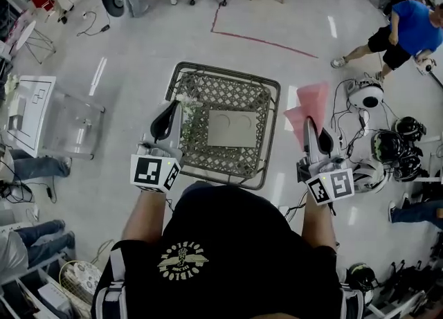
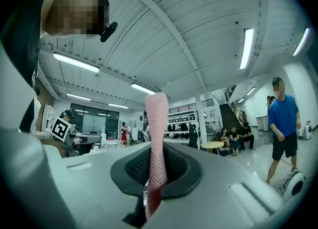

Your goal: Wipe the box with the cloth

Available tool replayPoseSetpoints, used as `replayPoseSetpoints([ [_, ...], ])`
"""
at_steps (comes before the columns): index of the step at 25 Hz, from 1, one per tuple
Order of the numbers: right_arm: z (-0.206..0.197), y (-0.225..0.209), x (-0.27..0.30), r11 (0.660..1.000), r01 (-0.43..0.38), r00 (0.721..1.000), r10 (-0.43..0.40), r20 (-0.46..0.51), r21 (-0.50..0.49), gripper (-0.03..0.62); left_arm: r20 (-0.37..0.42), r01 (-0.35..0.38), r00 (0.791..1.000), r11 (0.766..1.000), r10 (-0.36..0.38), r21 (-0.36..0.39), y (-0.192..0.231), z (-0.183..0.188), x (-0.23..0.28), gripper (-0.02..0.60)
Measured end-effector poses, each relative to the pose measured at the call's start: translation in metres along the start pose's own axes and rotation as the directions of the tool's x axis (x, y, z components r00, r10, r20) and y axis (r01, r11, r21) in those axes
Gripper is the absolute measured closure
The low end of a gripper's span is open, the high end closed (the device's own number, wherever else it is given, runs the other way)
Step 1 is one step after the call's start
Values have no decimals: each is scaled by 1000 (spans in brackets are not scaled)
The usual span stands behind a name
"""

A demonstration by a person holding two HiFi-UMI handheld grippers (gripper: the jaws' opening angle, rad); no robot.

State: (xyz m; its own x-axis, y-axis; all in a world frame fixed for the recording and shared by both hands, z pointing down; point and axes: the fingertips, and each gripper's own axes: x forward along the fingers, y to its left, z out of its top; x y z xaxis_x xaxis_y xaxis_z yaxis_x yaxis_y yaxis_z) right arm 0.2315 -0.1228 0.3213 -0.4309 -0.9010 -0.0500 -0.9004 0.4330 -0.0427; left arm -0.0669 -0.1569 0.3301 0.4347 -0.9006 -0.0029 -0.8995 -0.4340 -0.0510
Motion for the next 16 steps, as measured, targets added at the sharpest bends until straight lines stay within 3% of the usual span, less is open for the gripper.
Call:
replayPoseSetpoints([
  [16, -14, -14, 2, 999, -11, 999, 12, -33, 46, 577, -21, -10, 1000, 1000, 10, 3, -9, -7, 5, 581],
])
